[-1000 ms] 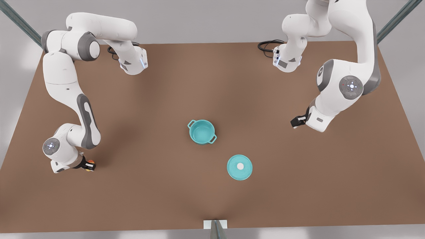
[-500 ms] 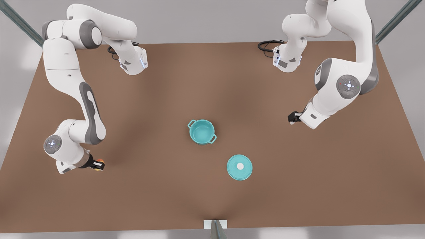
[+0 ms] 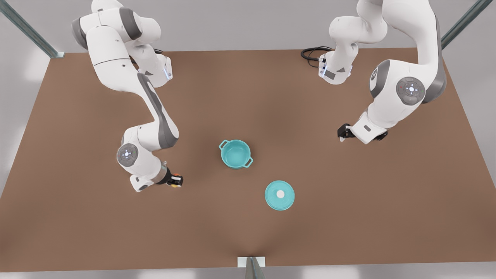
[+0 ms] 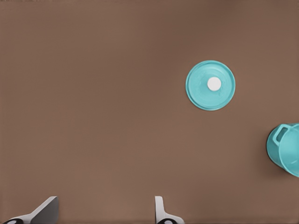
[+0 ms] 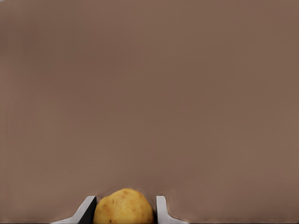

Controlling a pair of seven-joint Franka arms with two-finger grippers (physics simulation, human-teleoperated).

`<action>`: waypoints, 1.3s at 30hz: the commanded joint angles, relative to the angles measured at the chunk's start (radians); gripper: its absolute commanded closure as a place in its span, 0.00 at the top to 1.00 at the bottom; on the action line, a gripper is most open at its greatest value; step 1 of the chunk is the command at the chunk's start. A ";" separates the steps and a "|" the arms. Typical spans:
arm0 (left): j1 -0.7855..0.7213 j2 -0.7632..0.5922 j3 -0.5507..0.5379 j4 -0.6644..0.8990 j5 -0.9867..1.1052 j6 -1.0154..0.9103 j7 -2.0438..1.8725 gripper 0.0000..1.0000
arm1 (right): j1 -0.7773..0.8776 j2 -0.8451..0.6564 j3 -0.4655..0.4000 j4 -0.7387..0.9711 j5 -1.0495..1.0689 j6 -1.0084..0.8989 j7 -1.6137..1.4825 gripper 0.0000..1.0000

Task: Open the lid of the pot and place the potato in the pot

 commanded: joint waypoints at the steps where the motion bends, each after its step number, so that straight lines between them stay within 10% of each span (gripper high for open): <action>1: 0.002 -0.002 0.000 -0.001 0.001 -0.002 0.068 1.00 | 0.041 -0.010 0.000 -0.001 0.009 -0.048 0.448 0.52; 14: 0.004 -0.005 0.000 -0.006 0.000 -0.002 0.062 1.00 | 0.364 -0.018 0.003 -0.022 0.011 -0.047 0.729 0.53; 35: 0.004 0.020 0.000 0.016 0.000 0.003 0.068 1.00 | 0.415 0.136 -0.049 0.050 0.006 0.007 0.749 0.53; 36: 0.004 0.020 0.000 0.016 0.000 0.001 0.068 1.00 | 0.415 0.136 -0.049 0.050 0.006 0.007 0.747 0.54; 37: 0.004 0.020 0.000 0.016 0.000 0.003 0.068 1.00 | 0.416 0.136 -0.049 0.051 -0.002 0.007 0.741 1.00; 39: 0.004 0.020 0.000 0.016 0.000 0.001 0.068 1.00 | 0.415 0.134 -0.049 0.051 -0.002 0.007 0.739 1.00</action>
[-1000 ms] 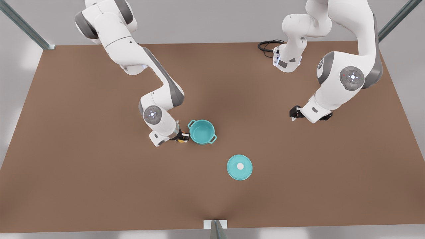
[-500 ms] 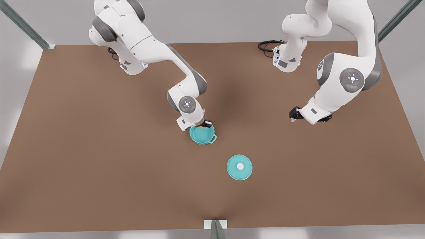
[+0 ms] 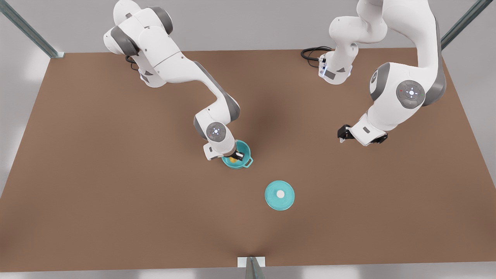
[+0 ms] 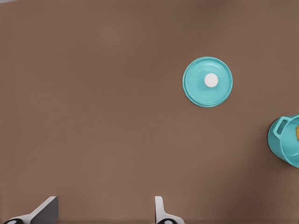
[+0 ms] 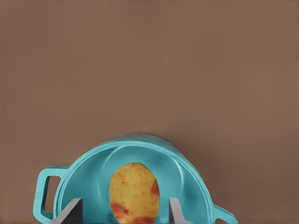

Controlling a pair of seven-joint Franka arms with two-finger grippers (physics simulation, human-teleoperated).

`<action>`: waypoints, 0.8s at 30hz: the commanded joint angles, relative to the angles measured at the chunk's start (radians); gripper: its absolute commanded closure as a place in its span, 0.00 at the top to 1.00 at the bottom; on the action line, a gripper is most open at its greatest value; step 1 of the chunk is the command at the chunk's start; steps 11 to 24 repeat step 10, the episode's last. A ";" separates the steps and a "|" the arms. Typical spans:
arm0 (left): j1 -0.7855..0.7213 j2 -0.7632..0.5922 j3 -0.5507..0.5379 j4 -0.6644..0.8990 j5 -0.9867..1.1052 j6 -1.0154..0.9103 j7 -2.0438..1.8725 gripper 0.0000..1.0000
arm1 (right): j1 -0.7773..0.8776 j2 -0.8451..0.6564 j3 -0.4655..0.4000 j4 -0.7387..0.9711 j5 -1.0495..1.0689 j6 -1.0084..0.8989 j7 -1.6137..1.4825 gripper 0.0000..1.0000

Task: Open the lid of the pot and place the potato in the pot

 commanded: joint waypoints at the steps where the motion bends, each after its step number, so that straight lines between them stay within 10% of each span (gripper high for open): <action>1: 0.000 -0.001 -0.001 0.000 0.001 -0.001 0.006 1.00 | 0.000 -0.002 0.000 0.001 -0.004 0.001 0.100 1.00; 10: -0.001 -0.002 -0.001 0.000 0.001 -0.001 0.003 1.00 | -0.640 -0.367 -0.115 -0.034 -0.134 -0.501 -0.948 1.00; 24: -0.001 -0.002 -0.001 0.000 0.001 -0.001 0.003 1.00 | -0.640 -0.367 -0.115 -0.034 -0.134 -0.501 -0.948 1.00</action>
